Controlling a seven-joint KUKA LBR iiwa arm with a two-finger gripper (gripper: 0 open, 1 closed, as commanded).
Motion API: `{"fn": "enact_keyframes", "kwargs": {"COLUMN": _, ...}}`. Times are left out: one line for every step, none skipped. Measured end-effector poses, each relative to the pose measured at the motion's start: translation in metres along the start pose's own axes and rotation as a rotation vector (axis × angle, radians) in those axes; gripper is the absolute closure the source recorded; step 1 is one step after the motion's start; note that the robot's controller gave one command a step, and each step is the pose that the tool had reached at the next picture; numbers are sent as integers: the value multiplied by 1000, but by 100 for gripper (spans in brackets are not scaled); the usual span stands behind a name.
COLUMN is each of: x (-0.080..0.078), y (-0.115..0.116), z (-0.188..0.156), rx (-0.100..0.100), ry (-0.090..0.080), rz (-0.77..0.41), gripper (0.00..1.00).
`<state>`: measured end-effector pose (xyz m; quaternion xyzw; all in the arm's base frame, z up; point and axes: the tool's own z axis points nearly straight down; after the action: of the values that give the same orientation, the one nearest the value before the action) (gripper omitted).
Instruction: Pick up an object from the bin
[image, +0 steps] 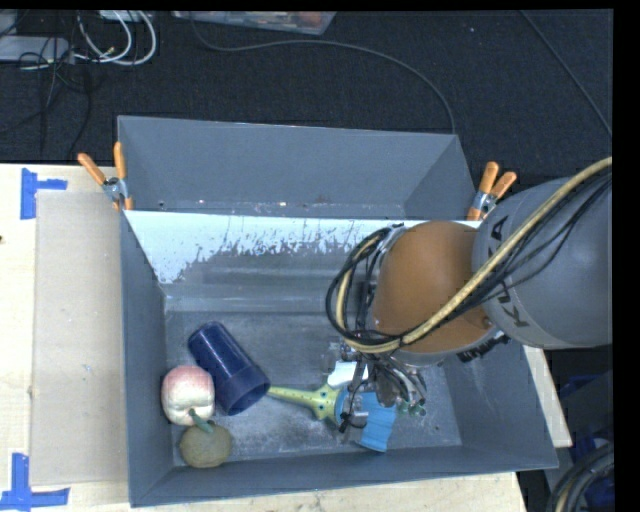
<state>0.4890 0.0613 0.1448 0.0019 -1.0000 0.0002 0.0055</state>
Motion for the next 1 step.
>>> {"fn": "enact_keyframes", "kwargs": {"x": -2, "y": 0, "z": -4, "rx": -1, "ry": -8, "rz": 3, "gripper": 0}}
